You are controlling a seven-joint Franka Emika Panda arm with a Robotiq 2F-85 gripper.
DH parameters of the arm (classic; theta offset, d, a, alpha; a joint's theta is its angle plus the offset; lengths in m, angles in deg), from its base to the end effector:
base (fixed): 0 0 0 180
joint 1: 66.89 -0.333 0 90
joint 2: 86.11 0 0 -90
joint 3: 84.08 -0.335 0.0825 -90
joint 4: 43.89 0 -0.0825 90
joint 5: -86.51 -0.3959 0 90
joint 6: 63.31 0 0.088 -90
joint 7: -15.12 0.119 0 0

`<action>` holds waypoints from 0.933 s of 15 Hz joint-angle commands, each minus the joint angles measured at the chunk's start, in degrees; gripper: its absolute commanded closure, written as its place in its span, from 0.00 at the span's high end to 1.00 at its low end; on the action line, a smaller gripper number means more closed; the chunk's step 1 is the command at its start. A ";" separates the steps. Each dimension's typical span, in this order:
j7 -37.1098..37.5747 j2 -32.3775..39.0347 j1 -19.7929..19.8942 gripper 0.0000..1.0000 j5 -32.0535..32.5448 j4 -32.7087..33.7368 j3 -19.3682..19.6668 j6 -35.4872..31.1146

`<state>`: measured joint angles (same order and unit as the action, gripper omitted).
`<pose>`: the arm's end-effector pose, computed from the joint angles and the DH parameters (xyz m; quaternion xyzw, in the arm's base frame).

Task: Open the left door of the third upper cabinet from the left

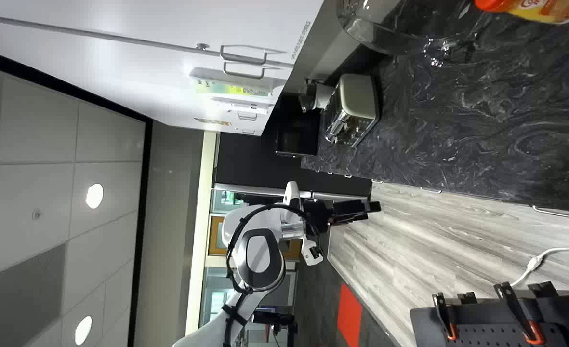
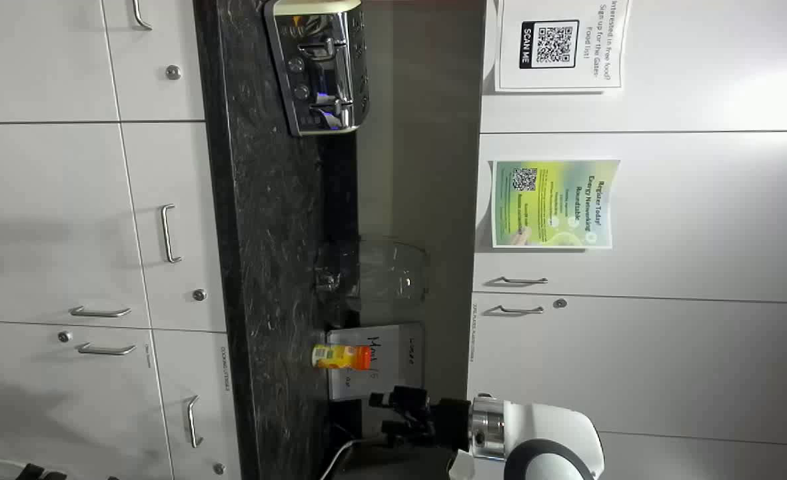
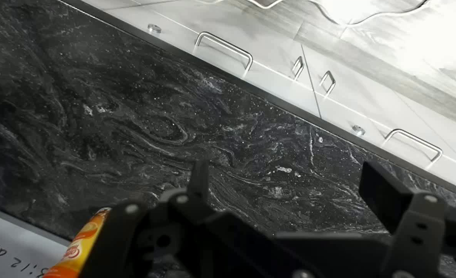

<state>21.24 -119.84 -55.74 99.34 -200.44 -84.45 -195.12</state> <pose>0.3582 -0.0751 0.4090 0.9897 -0.0790 0.0740 0.0938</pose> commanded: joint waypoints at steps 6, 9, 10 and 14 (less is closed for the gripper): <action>0.21 -0.03 -0.46 1.00 0.29 0.12 0.45 0.24; 1.08 -2.09 0.19 1.00 2.99 0.15 -0.86 -3.07; 0.74 -3.01 0.12 1.00 3.39 0.55 -0.76 -4.69; -2.31 -5.50 -0.45 1.00 2.66 3.42 1.11 -12.20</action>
<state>21.02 -123.00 -55.77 101.70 -198.95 -84.65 -203.53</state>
